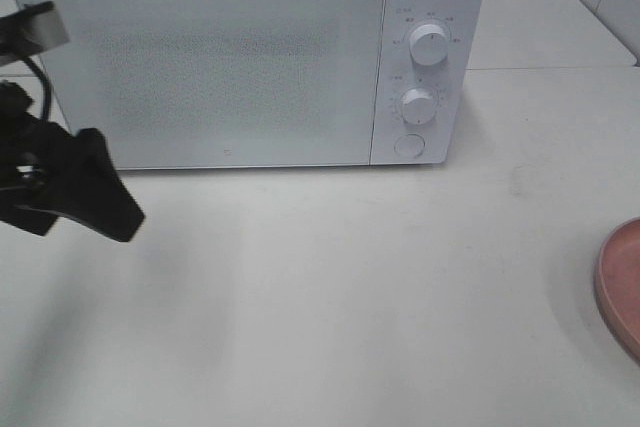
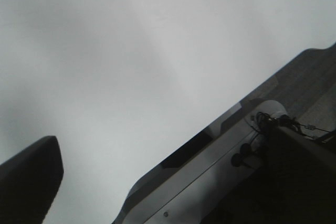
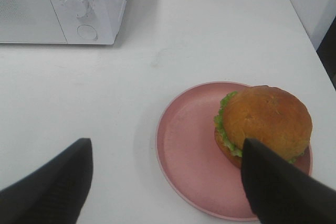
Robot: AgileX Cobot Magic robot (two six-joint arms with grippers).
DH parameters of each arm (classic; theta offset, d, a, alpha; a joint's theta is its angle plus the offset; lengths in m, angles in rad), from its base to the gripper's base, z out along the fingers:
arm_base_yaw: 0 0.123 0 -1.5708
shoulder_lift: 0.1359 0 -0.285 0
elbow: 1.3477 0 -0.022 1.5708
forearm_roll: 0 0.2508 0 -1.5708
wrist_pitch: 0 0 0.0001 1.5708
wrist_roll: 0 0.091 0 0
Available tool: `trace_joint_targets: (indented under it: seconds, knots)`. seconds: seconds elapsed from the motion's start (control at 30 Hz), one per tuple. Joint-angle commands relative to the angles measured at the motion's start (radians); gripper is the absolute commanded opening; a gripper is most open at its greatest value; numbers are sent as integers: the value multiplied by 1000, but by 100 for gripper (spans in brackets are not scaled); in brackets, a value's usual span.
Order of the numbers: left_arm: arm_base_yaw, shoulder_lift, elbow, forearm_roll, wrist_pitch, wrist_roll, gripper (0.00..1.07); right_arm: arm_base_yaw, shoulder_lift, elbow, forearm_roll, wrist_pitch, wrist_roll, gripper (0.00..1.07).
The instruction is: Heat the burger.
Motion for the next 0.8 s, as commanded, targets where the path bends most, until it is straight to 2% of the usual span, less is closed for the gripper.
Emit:
trace_joint_targets:
  seconds: [0.03, 0.07, 0.1, 0.13, 0.17, 0.2, 0.23, 0.3, 0.33, 0.37, 0.4, 0.47, 0.6, 0.8]
  knots:
    - [100, -87, 2, 143, 68, -95, 101, -6, -30, 3, 2, -11, -13, 76]
    - [100, -87, 2, 143, 68, -95, 101, -6, -30, 3, 2, -11, -13, 76]
    - [120, -109, 2, 171, 77, -122, 101, -6, -30, 3, 2, -11, -13, 76]
    - [153, -152, 2, 212, 83, -174, 101, -6, -30, 3, 2, -11, -13, 76]
    - [153, -152, 2, 212, 83, -174, 101, -6, -30, 3, 2, -11, -13, 76]
    - [169, -178, 2, 236, 83, -196, 101, -6, -30, 3, 2, -11, -13, 76]
    - [195, -230, 2, 277, 97, -247, 101, -6, -30, 3, 2, -11, -13, 76]
    - [204, -251, 2, 298, 107, -266, 101, -6, -30, 3, 2, -11, -13, 76]
    - [220, -297, 3, 355, 129, -312, 101, -6, -30, 3, 2, -11, -13, 76]
    - [220, -297, 3, 355, 129, -312, 101, -6, -30, 3, 2, -11, -13, 76]
    - [225, -352, 16, 405, 141, -349, 101, -6, -30, 3, 2, -11, -13, 76]
    - [225, -374, 24, 422, 141, -360, 101, -6, -30, 3, 2, -11, -13, 76]
    - [225, -506, 106, 457, 137, -388, 101, -6, -30, 3, 2, -11, -13, 76]
    - [225, -634, 197, 458, 137, -391, 101, -6, -30, 3, 2, -11, -13, 76]
